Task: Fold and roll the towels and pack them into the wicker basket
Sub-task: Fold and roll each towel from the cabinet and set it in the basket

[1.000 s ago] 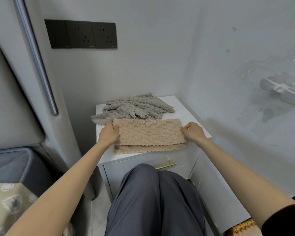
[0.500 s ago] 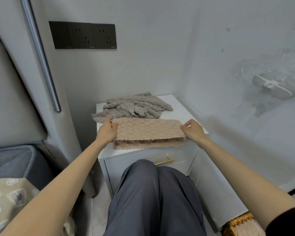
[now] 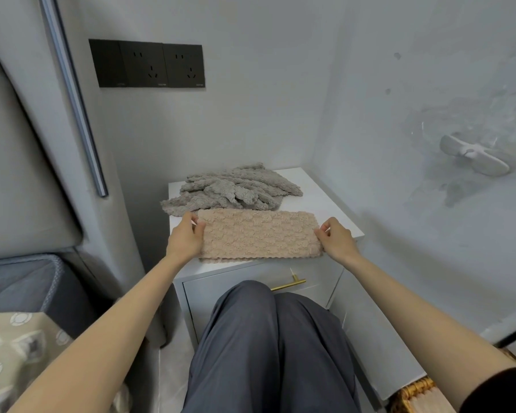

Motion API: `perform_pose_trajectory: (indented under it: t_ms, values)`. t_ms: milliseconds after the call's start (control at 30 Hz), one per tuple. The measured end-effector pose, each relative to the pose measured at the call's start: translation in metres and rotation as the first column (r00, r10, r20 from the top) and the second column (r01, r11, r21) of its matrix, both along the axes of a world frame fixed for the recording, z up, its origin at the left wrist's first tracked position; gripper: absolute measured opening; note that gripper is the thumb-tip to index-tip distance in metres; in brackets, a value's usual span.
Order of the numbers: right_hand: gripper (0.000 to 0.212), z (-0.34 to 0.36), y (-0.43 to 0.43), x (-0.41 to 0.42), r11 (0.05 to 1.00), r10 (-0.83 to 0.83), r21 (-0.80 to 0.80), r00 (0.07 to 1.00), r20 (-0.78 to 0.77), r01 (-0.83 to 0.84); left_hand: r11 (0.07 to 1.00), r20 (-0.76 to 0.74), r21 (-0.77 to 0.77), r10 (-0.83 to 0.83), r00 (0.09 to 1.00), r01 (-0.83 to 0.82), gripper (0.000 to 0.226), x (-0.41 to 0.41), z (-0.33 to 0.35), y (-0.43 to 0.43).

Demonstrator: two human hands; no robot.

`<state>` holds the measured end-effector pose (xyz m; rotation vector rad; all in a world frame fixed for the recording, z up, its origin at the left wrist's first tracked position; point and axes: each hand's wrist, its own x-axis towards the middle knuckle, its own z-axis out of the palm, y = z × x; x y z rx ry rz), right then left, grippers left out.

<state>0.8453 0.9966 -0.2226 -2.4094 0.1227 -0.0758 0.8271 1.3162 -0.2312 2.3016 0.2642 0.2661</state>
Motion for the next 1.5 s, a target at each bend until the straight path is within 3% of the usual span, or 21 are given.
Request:
perform_pose_trajectory:
  t_ms: [200,567,667,733,833,933,1067,1200,1500]
  values:
    - [0.017,0.003,0.002,0.002,0.999,-0.004,0.038,0.997,0.074,0.002,0.997,0.072,-0.071,0.007,0.997,-0.001,0.018,0.004,0.011,-0.002]
    - [0.015,-0.009,0.000,0.003,0.976,0.011,-0.218,0.999,0.045,-0.001,0.999,-0.024,0.000,-0.036,0.999,0.036,0.014,-0.002,0.000,-0.002]
    - [0.008,-0.005,0.005,-0.002,0.939,0.021,-0.342,0.989,0.146,0.030,0.992,-0.054,0.125,0.022,0.998,-0.015,0.023,-0.004,0.005,-0.005]
    - [0.016,-0.002,0.016,-0.005,0.897,0.085,-0.441,0.962,0.260,0.040,0.958,0.063,0.284,0.031,0.997,-0.048,0.030,-0.004,0.008,-0.013]
    - [0.027,0.001,0.049,-0.008,0.894,0.291,-0.431,0.893,0.343,-0.125,0.898,0.190,0.439,-0.133,0.973,0.037,0.033,-0.002,0.012,-0.041]
    - [0.040,-0.003,0.089,-0.006,0.848,0.444,-0.423,0.863,0.239,-0.319,0.840,0.096,0.504,-0.284,0.954,0.200,0.043,0.003,0.004,-0.071]
    - [0.051,-0.021,0.109,0.002,0.805,0.457,-0.438,0.889,0.025,-0.401,0.762,-0.153,0.550,-0.311,0.938,0.342,0.054,0.010,-0.018,-0.082]
    - [0.051,-0.037,0.099,0.006,0.775,0.415,-0.528,0.910,0.009,-0.348,0.778,-0.167,0.528,-0.298,0.940,0.340,0.055,0.011,-0.029,-0.071]
    - [0.062,-0.038,0.038,0.013,0.885,0.132,-0.436,0.986,-0.100,-0.162,0.819,-0.247,0.525,-0.117,0.962,0.234,0.067,0.007,-0.025,-0.050]
